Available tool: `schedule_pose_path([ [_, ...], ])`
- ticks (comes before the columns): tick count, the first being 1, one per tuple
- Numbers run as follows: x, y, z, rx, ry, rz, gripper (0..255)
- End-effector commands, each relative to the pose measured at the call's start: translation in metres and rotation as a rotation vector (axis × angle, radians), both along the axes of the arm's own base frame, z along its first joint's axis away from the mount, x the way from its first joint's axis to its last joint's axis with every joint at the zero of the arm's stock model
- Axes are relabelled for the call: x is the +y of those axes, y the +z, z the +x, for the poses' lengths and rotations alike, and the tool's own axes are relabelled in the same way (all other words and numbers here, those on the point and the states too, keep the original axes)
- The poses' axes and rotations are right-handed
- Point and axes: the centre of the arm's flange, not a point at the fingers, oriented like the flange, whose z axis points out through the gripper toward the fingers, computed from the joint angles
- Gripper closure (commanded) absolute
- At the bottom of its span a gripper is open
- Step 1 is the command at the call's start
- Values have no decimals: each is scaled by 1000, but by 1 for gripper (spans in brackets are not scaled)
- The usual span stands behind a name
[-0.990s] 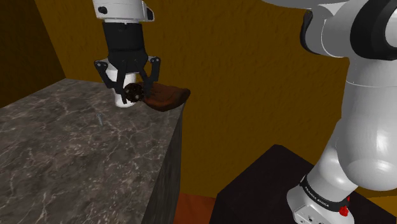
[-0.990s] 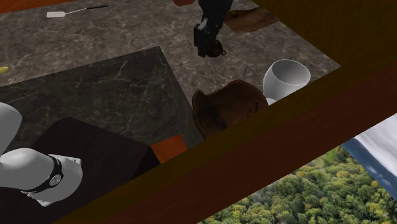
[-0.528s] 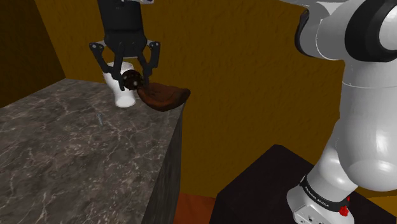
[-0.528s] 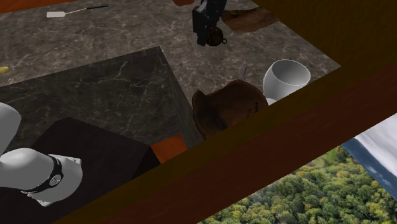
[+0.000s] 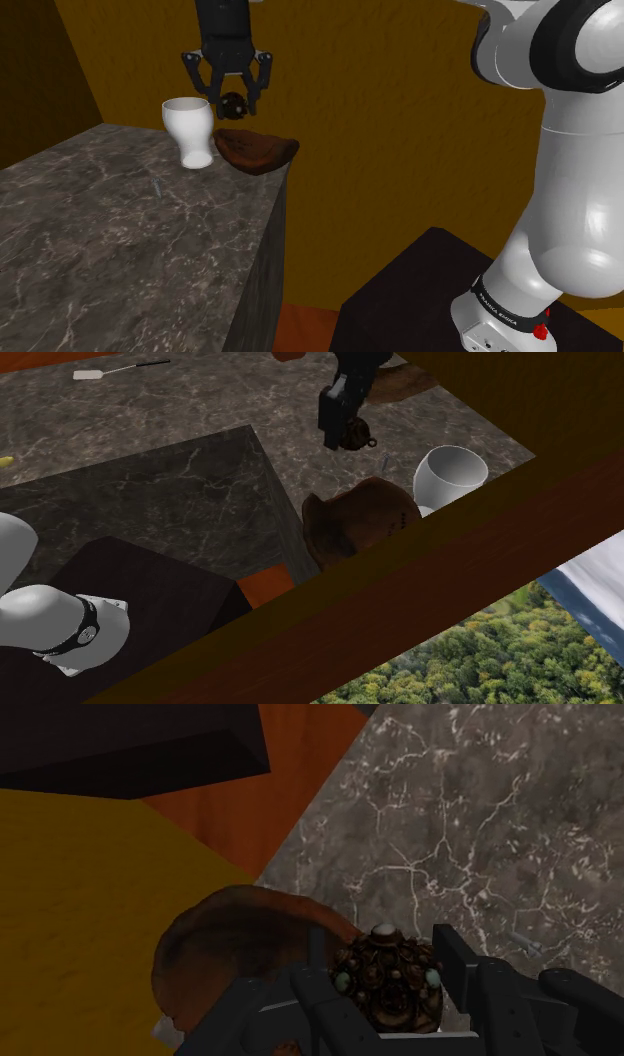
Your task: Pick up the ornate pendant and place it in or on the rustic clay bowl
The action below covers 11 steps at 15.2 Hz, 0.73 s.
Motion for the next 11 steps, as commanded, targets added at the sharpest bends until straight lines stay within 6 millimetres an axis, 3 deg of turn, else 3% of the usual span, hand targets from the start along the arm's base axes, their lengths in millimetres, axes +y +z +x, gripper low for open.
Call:
schedule_pose_path([
  [1, -25, -2, 13, 0, 1, 0, 255],
  [4, -64, -3, 39, 0, 1, 0, 255],
  [11, -64, -40, 39, 0, 1, 0, 255],
])
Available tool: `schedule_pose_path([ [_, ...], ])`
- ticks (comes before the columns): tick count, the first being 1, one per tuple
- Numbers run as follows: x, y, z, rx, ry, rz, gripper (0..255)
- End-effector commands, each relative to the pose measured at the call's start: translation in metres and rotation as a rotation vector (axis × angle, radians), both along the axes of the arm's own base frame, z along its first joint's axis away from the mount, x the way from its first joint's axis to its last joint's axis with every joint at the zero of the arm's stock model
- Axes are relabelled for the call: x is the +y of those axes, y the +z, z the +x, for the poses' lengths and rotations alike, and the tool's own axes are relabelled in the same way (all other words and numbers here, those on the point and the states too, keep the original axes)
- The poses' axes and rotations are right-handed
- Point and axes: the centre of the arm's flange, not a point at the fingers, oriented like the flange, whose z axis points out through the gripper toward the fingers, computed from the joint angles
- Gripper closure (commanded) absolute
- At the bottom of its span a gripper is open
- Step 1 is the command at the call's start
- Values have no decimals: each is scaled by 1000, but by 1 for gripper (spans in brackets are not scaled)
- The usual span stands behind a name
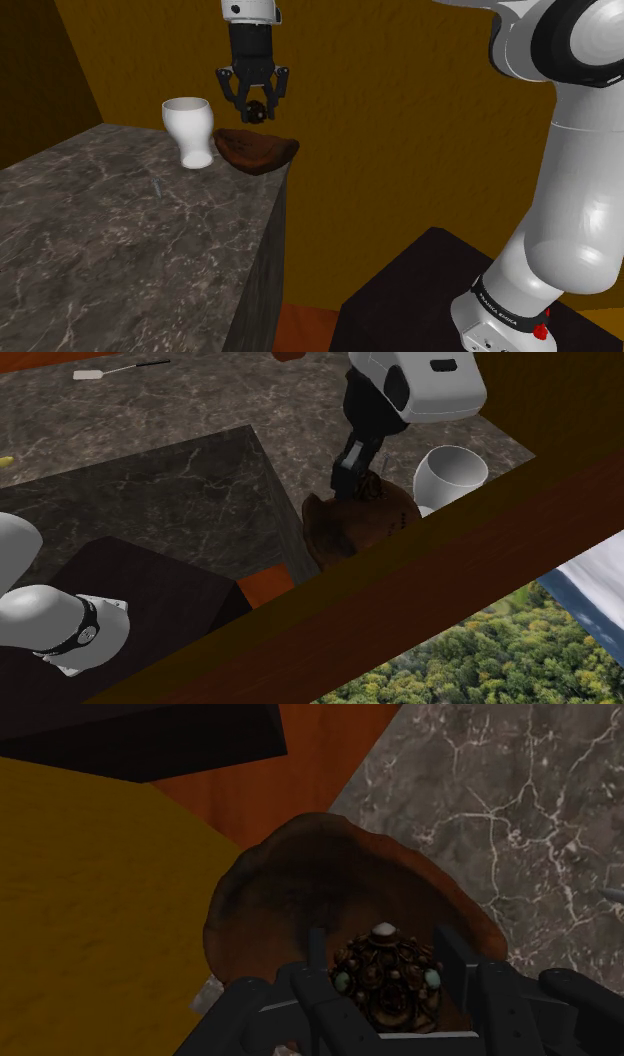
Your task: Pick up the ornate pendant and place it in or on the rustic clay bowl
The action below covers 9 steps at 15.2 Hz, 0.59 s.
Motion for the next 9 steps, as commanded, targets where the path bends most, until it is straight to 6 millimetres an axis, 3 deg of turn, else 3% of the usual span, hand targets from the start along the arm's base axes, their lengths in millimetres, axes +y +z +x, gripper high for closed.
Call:
schedule_pose_path([
  [1, -1, -11, 1, 0, 0, 0, 255],
  [6, -1, -36, 1, 0, 0, 0, 255],
  [9, -1, -36, 1, 0, 0, 0, 255],
])
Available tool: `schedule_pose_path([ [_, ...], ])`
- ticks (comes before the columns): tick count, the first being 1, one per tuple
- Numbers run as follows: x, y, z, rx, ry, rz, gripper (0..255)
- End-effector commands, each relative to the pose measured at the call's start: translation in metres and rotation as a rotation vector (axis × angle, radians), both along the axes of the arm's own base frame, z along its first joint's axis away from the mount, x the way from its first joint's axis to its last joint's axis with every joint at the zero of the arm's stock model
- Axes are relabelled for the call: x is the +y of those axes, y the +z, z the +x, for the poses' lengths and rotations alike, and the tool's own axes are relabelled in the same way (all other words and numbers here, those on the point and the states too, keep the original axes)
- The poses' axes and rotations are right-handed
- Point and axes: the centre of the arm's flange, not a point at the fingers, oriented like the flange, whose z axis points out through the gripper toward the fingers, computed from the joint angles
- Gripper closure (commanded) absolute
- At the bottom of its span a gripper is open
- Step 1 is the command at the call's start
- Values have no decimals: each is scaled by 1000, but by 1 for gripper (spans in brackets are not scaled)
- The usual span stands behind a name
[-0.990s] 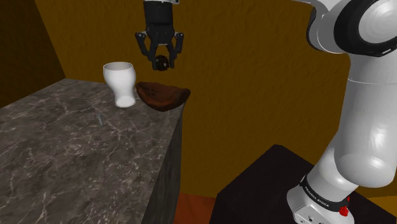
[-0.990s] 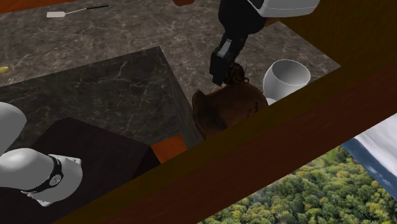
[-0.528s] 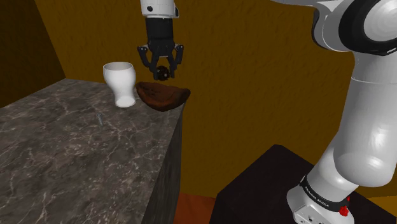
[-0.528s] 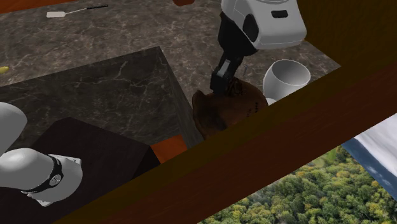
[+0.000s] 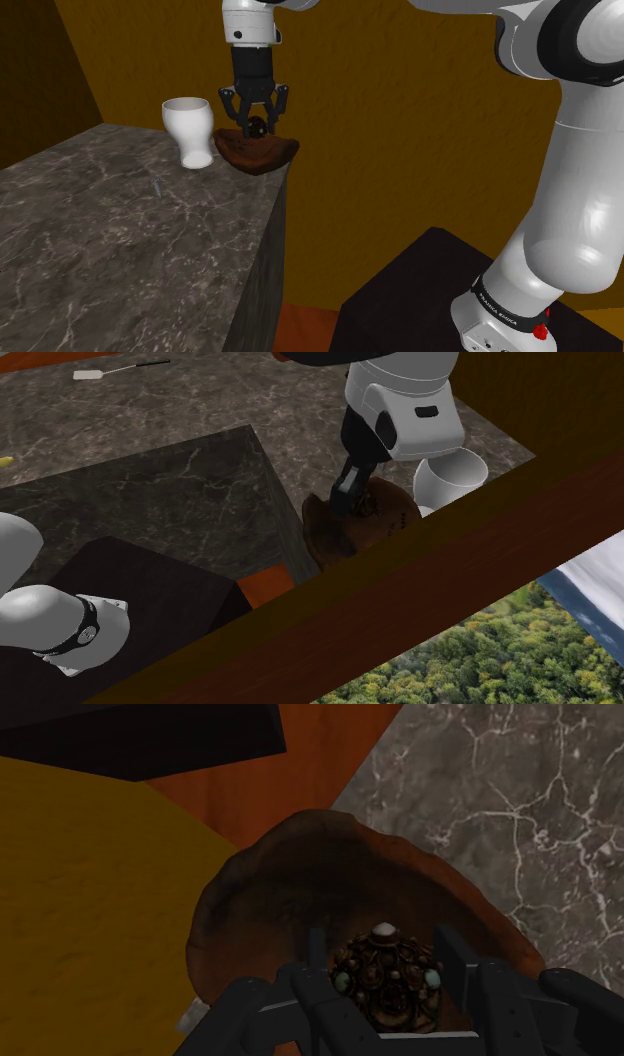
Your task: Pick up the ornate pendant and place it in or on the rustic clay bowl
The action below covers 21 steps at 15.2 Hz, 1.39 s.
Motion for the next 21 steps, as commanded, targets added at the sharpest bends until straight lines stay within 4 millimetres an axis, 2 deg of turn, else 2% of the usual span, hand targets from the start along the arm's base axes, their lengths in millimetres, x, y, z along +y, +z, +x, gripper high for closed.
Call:
schedule_pose_path([
  [1, 0, 0, 0, 0, 0, 0, 255],
  [5, 0, 0, 0, 0, 0, 0, 255],
  [6, 0, -1, 0, 0, 0, 0, 0],
  [11, 0, -1, 0, 0, 0, 0, 0],
  [15, -1, 49, 6, 0, 0, 0, 0],
  [21, -1, 49, 6, 0, 0, 0, 0],
])
